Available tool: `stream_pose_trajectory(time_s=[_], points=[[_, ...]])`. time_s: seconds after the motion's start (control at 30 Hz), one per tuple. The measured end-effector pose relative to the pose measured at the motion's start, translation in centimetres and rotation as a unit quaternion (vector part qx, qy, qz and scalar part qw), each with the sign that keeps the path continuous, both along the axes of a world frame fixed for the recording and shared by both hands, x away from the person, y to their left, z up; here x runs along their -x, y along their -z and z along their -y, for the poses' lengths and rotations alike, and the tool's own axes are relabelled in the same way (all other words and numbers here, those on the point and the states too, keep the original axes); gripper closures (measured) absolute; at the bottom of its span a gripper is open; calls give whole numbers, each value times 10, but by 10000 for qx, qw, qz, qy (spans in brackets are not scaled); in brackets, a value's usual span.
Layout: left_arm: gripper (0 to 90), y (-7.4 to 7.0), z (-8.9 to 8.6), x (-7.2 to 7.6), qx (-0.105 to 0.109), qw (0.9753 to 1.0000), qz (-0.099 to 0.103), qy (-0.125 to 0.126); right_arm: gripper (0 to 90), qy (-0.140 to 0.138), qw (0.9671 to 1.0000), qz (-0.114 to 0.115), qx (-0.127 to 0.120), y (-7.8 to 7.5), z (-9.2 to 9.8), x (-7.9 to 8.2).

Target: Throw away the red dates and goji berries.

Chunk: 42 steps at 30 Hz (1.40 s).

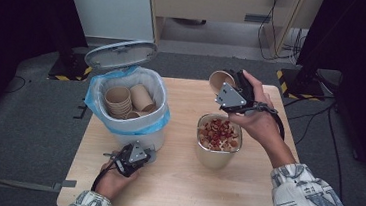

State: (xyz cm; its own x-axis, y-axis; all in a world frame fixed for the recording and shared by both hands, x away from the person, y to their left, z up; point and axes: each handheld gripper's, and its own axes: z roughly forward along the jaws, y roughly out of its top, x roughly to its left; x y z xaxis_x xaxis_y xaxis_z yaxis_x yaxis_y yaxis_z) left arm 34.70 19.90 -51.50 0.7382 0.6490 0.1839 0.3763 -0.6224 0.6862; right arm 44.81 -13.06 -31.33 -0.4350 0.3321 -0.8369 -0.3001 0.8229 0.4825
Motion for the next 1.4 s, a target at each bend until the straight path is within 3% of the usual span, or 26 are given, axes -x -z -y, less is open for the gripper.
stream_pose_trajectory(time_s=[0.67, 1.0, 1.4], points=[[899, 0, 0, 0, -17, 10000, 1, -2, 320, -330, 9977, -315, -501, -3, -20, 2], [899, 0, 0, 0, -9, 10000, 3, 8, 317, -493, 9938, -559, -821, -6, -31, 1], [899, 0, 0, 0, -30, 10000, 18, 19, 316, -686, 9893, -784, -1018, -8, -45, 0]])
